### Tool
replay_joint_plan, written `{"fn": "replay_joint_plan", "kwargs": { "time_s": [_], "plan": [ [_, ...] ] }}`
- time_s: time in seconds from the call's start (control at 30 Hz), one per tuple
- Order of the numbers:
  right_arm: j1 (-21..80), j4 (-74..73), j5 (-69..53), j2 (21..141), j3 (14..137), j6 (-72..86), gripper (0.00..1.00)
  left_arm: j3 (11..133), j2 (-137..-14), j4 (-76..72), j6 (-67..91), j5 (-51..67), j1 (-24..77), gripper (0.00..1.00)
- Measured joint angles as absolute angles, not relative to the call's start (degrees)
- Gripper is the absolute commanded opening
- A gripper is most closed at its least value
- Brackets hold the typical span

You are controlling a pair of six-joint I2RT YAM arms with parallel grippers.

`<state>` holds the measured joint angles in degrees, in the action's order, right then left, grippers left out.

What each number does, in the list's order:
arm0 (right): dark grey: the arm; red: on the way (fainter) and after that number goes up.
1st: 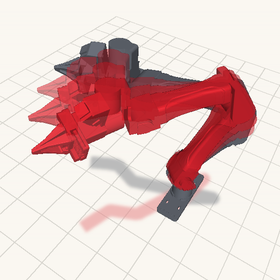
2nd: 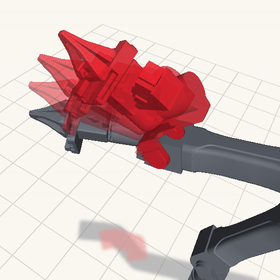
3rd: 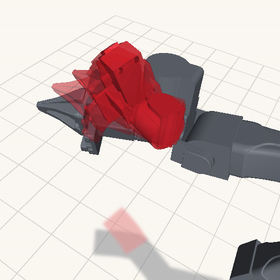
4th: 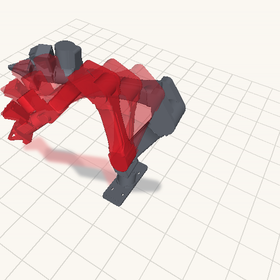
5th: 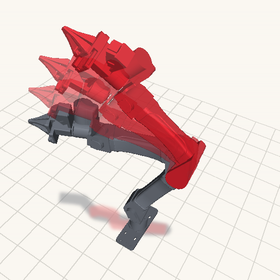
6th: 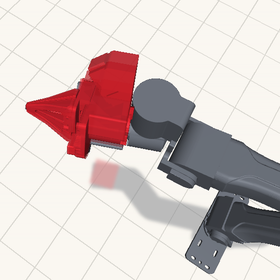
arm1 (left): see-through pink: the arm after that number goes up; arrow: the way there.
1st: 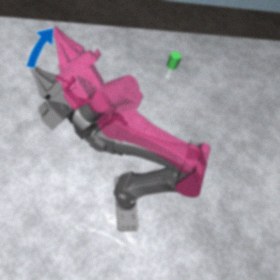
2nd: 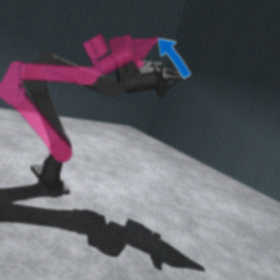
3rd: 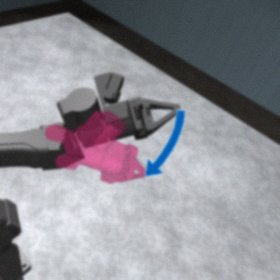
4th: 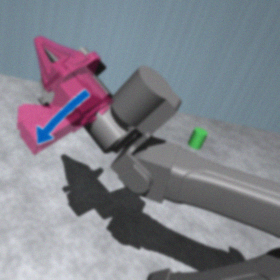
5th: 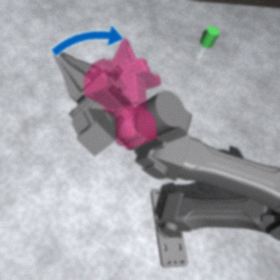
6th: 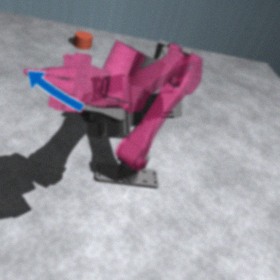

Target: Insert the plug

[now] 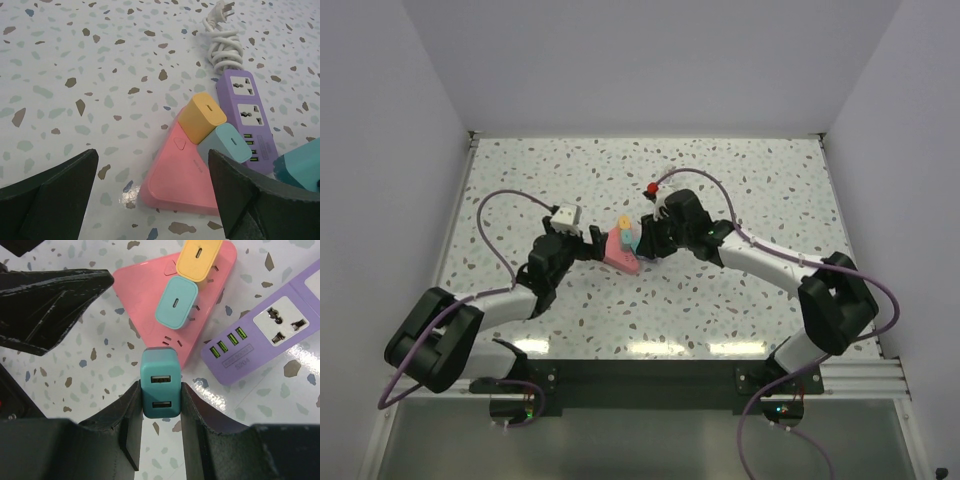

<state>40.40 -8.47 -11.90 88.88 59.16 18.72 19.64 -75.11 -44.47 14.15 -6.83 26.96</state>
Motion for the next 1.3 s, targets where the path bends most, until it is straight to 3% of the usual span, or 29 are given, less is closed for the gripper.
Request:
{"fn": "replay_joint_plan", "kwargs": {
  "time_s": [0.17,0.3,1.3],
  "plan": [
    [40.82,-8.82,-10.98,93.06,60.01,20.1,0.0,20.34,-76.29,-44.36,14.15,-7.42,26.89,0.92],
    [41.36,-8.88,-9.98,94.56,60.1,21.04,0.0,20.78,-77.14,-44.38,14.17,-7.42,26.74,0.81],
    [46.13,-10.28,1.17,99.09,65.47,23.18,0.0,25.23,-86.28,-43.57,13.91,-5.06,26.68,0.76]
  ]
}}
